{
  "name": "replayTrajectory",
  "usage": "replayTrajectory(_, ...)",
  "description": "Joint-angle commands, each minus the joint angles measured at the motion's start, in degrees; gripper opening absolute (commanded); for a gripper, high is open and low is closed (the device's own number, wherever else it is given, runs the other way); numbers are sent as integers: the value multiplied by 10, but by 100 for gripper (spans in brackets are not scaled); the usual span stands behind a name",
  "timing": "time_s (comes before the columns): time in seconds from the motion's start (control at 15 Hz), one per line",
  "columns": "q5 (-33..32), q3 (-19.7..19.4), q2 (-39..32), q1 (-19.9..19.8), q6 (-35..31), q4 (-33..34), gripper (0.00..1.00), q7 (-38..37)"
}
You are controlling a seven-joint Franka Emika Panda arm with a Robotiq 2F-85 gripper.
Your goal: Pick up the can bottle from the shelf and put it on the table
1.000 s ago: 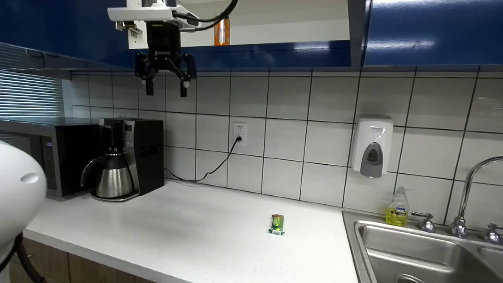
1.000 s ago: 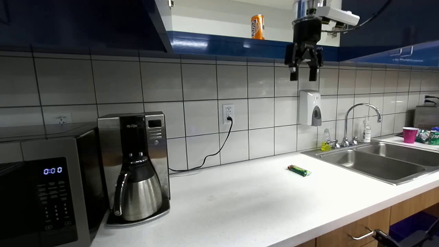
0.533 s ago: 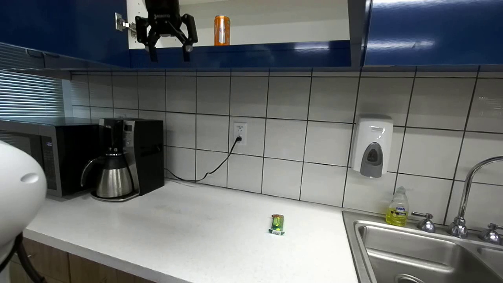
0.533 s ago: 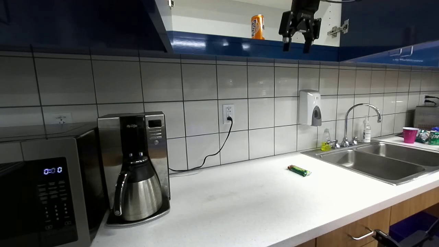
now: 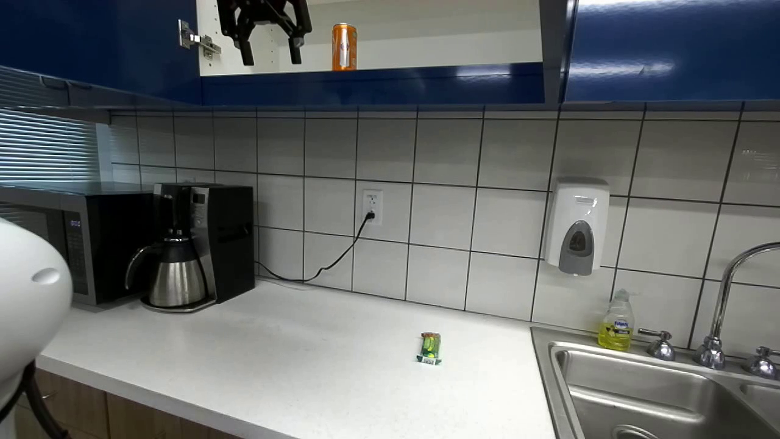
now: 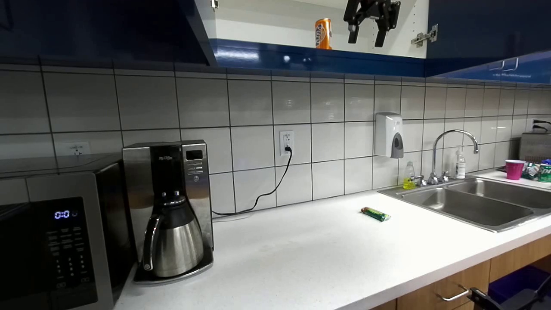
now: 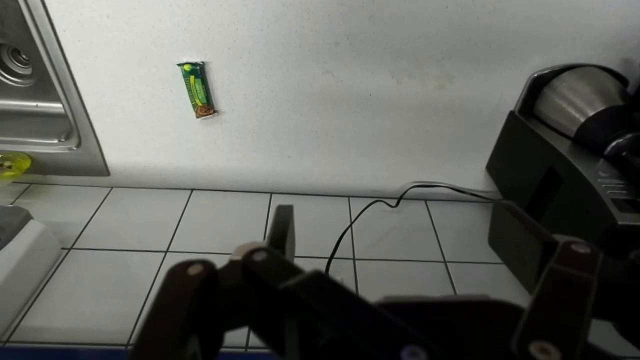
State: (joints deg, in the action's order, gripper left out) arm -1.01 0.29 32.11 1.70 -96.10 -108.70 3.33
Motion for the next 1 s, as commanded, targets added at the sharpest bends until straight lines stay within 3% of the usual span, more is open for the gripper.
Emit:
replayTrajectory(0.0,-12,12,-46,-10,9,64,100,-30)
replayTrajectory(0.93,-27,9,-175,-14,12,232,100,-78)
